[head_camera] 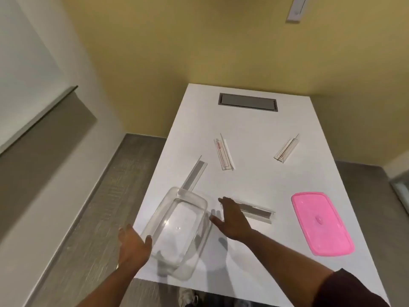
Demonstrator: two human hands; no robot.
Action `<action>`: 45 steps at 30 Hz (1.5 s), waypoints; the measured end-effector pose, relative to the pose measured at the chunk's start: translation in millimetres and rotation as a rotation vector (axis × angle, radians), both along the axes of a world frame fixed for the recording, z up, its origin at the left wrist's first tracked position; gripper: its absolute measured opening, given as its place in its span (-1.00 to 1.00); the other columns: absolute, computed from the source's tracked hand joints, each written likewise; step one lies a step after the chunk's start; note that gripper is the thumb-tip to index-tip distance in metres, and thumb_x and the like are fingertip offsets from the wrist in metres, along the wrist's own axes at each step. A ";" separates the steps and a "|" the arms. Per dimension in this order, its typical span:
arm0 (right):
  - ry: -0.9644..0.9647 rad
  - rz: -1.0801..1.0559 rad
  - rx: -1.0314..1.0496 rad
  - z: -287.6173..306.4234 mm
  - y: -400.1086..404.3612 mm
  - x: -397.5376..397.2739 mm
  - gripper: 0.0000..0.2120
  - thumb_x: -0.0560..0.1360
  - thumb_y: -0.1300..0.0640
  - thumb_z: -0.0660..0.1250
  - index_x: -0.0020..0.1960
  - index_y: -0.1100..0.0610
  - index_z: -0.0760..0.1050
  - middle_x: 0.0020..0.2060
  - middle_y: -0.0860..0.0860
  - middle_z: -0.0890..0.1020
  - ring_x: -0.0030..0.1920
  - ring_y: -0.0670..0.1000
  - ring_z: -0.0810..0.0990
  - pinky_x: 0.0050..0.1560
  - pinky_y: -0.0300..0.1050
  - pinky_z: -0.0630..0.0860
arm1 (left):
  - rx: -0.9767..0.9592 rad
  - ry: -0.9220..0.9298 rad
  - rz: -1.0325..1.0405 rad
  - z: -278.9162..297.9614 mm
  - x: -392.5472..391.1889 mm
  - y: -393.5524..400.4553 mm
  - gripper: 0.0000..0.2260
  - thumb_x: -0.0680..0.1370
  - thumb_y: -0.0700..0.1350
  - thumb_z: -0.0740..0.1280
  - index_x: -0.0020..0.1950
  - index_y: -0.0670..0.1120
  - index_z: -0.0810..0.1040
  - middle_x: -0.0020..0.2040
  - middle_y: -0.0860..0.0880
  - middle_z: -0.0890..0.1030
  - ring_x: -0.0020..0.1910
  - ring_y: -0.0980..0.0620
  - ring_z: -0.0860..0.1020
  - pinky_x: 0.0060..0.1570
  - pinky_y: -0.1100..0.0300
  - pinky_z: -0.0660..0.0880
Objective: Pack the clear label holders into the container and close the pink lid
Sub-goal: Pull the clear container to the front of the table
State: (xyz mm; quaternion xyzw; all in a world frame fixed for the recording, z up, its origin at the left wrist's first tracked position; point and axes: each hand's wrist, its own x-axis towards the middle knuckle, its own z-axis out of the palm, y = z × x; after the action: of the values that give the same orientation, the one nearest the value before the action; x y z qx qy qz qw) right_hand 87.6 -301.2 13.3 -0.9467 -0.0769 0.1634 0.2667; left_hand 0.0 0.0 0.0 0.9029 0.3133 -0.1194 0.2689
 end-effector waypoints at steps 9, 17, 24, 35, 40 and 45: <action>0.241 -0.178 0.194 4.7 60.1 32.2 -0.37 0.54 -0.05 0.42 0.51 0.16 0.32 0.42 0.09 0.49 0.40 0.09 0.46 0.40 -0.01 0.38 | -0.331 0.138 0.218 -15.0 0.3 11.5 -0.46 0.61 0.01 0.33 0.49 -0.23 0.29 0.29 -0.31 0.52 0.05 -0.25 0.60 -0.29 0.07 0.63; 0.208 -0.231 0.184 -2.2 72.5 37.9 -0.48 0.52 -0.04 0.42 0.41 0.12 0.44 0.29 0.12 0.53 0.30 0.09 0.54 0.33 0.01 0.45 | -0.425 0.076 0.271 -21.9 8.7 18.1 -0.86 0.60 -0.31 0.19 0.12 -0.23 0.49 0.09 -0.27 0.55 -0.03 -0.25 0.62 -0.25 -0.10 0.69; 0.116 -0.184 0.117 2.0 31.0 33.3 -0.67 0.52 -0.11 0.39 0.23 -0.03 0.54 -0.05 0.04 0.66 0.07 0.00 0.61 0.13 -0.06 0.49 | -0.425 -0.052 0.234 -12.4 23.1 9.1 -0.89 0.64 -0.21 0.22 0.08 -0.20 0.52 0.03 -0.25 0.60 -0.11 -0.21 0.67 -0.32 -0.05 0.69; 0.085 -0.495 0.198 13.4 -81.8 -16.3 -0.85 0.52 -0.11 0.41 -0.01 -0.06 0.58 -0.16 -0.10 0.69 -0.17 -0.02 0.71 0.05 0.11 0.62 | -0.666 -0.139 0.171 1.4 64.2 -63.4 -0.89 0.43 -0.16 0.52 -0.06 -0.05 0.71 -0.18 -0.05 0.74 -0.15 -0.08 0.71 -0.02 -0.03 0.67; 0.116 -0.603 0.275 15.0 -121.6 -43.2 -0.80 0.54 -0.17 0.37 -0.05 -0.04 0.56 -0.17 -0.06 0.71 -0.23 0.05 0.73 0.01 0.21 0.65 | -0.823 -0.098 0.074 -3.9 74.7 -96.1 -0.91 0.51 -0.06 0.49 -0.12 -0.07 0.73 -0.21 -0.01 0.72 -0.22 -0.01 0.65 -0.13 0.12 0.64; 0.156 -0.602 0.277 9.7 -145.6 -69.4 -0.79 0.56 -0.24 0.29 -0.03 -0.14 0.56 -0.33 -0.02 0.72 -0.35 0.00 0.71 -0.03 0.18 0.67 | -0.831 -0.024 0.015 -15.4 72.8 -121.6 -0.73 0.58 0.11 0.37 -0.17 -0.07 0.55 -0.23 -0.10 0.45 -0.20 -0.05 0.42 -0.14 0.02 0.52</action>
State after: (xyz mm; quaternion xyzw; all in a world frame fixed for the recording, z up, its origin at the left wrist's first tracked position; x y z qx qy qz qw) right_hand 18.2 -446.8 23.0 -0.8663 0.2050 0.1375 0.4342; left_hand 72.8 -121.6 -15.4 0.7165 0.2420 -0.2234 0.6150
